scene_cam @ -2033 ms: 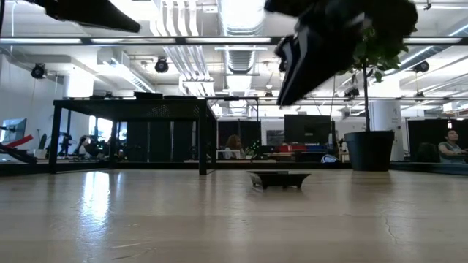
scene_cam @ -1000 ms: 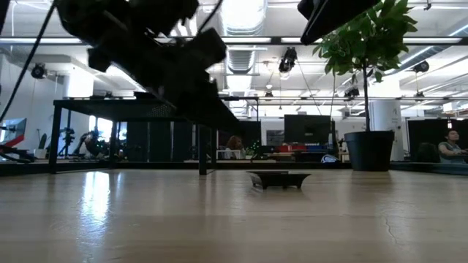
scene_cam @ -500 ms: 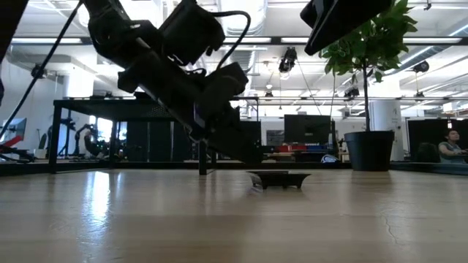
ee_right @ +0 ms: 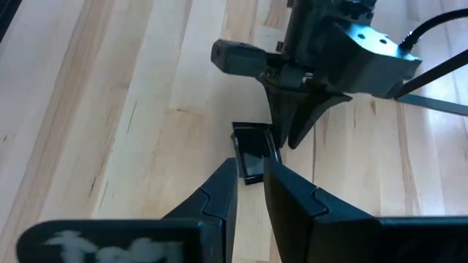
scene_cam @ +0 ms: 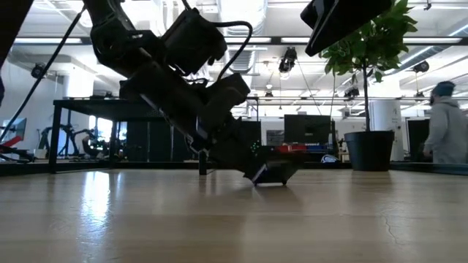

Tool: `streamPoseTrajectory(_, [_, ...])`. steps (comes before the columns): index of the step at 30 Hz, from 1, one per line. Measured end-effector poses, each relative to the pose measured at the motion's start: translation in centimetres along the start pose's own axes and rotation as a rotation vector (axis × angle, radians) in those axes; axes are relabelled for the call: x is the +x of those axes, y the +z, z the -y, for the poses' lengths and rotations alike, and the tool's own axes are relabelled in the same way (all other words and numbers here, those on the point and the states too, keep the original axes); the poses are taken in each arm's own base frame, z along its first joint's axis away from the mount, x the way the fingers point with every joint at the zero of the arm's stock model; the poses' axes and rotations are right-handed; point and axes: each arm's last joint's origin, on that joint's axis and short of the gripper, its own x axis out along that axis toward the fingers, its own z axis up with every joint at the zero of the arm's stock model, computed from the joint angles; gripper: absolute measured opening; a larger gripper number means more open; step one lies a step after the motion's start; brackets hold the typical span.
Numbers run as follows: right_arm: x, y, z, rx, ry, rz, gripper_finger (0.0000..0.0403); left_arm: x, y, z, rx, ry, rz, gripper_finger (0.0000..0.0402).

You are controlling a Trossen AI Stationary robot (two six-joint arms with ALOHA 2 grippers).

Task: Pick & Place Mini shaped plates
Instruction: Stack the square plate on top of the stacked square plate on the shelf

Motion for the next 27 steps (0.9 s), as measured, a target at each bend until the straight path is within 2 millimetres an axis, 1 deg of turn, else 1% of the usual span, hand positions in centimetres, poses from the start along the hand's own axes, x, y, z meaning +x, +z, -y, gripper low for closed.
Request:
streamPoseTrajectory(4, [0.0, 0.0, 0.0, 0.0, 0.0, 0.0, 0.0065, 0.1, 0.3, 0.1, -0.001, -0.013, 0.008, 0.006])
streamPoseTrajectory(11, [0.0, 0.0, 0.0, -0.001, 0.0, -0.003, 0.0066, -0.4, 0.9, 0.4, -0.006, -0.063, 0.017, 0.006])
streamPoseTrajectory(17, [0.0, 0.0, 0.0, -0.005, -0.001, -0.004, 0.006, -0.3, 0.7, 0.4, -0.023, -0.07, 0.007, 0.006])
streamPoseTrajectory(25, [0.0, 0.0, 0.0, -0.005, -0.001, -0.005, 0.0058, 0.5, -0.2, 0.1, -0.06, -0.056, -0.027, 0.006])
streamPoseTrajectory(27, [0.0, -0.1, 0.0, -0.005, -0.001, -0.005, 0.0057, 0.5, -0.2, 0.0, -0.062, -0.053, -0.027, 0.006])
